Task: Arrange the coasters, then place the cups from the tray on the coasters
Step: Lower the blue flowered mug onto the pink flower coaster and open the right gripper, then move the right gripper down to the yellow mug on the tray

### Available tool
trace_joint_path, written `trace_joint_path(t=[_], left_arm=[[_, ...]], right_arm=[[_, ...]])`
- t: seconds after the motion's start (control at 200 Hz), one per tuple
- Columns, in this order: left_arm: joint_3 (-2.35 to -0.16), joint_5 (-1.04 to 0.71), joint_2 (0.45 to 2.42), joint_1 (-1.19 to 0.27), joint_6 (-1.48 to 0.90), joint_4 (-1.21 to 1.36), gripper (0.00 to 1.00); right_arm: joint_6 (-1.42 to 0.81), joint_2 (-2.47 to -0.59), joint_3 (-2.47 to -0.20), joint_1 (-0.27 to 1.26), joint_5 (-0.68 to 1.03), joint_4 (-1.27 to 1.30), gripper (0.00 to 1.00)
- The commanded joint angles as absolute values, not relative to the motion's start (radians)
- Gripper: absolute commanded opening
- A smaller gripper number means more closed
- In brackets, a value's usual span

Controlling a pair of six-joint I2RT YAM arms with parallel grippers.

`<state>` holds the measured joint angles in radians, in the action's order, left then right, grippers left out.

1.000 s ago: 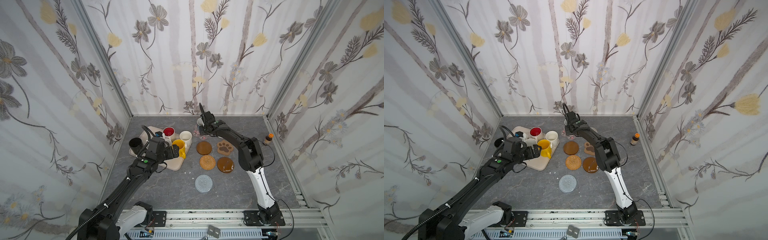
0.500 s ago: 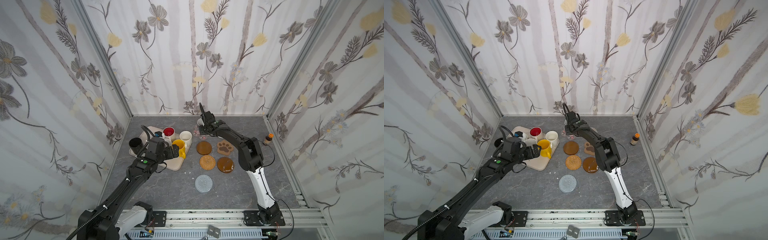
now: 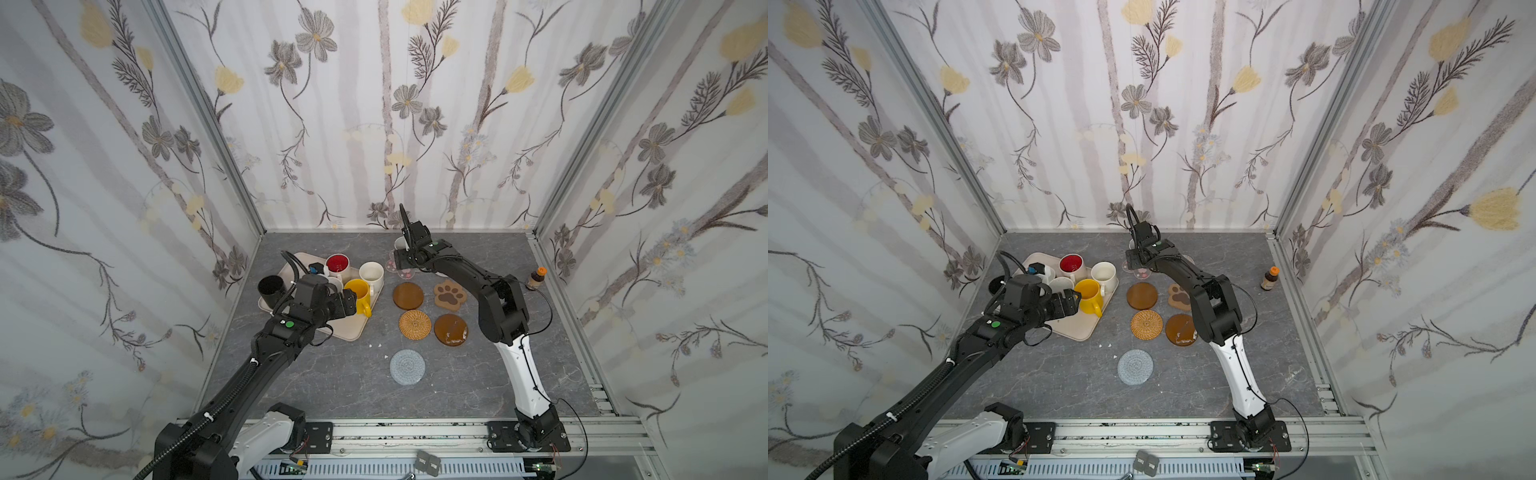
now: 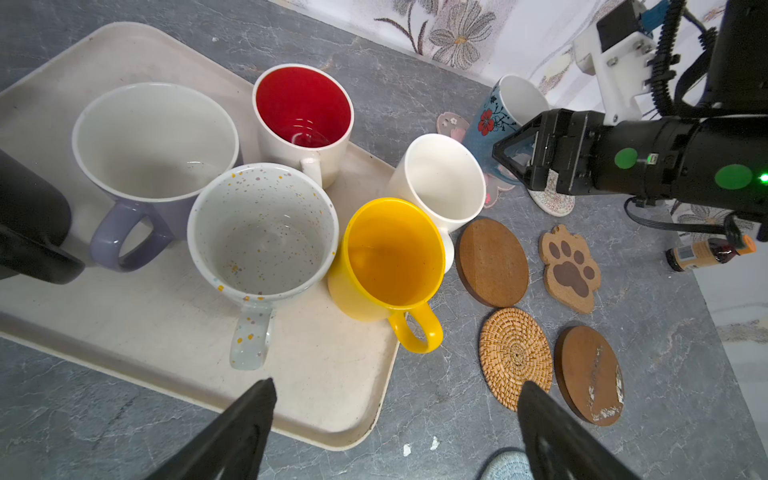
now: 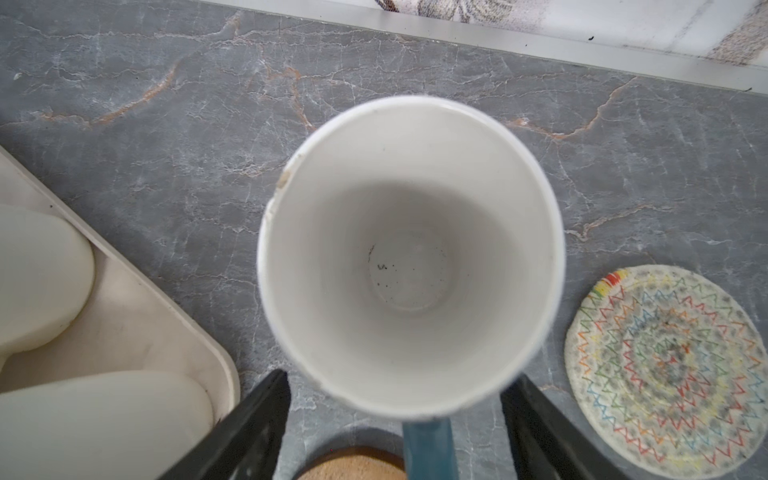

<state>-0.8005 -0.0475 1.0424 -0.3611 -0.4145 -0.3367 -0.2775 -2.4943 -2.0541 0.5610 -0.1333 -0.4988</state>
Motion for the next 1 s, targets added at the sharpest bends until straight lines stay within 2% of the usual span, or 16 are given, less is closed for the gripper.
trace_joint_path(t=[0.0, 0.16, 0.42, 0.749, 0.994], left_arm=[[-0.824, -0.03, 1.035, -0.359, -0.391, -0.362, 0.91], [-0.867, -0.044, 1.036, -0.356, -0.366, -0.41, 0.9], [-0.879, -0.05, 0.989, -0.353, -0.367, -0.449, 0.91], [-0.767, -0.021, 0.917, -0.351, -0.408, -0.459, 0.93], [-0.687, 0.036, 0.836, -0.356, -0.484, -0.451, 0.98]], right_arm=[[-0.255, -2.448, -2.03, 0.56, -0.136, -0.476, 0.85], [-0.245, -2.367, -1.948, 0.563, -0.147, -0.45, 0.89], [-0.238, -2.197, -1.759, 0.586, -0.165, -0.398, 0.89], [-0.237, -1.974, -1.463, 0.701, -0.165, -0.326, 0.72], [-0.302, -1.944, -1.353, 0.839, -0.129, -0.269, 0.65]])
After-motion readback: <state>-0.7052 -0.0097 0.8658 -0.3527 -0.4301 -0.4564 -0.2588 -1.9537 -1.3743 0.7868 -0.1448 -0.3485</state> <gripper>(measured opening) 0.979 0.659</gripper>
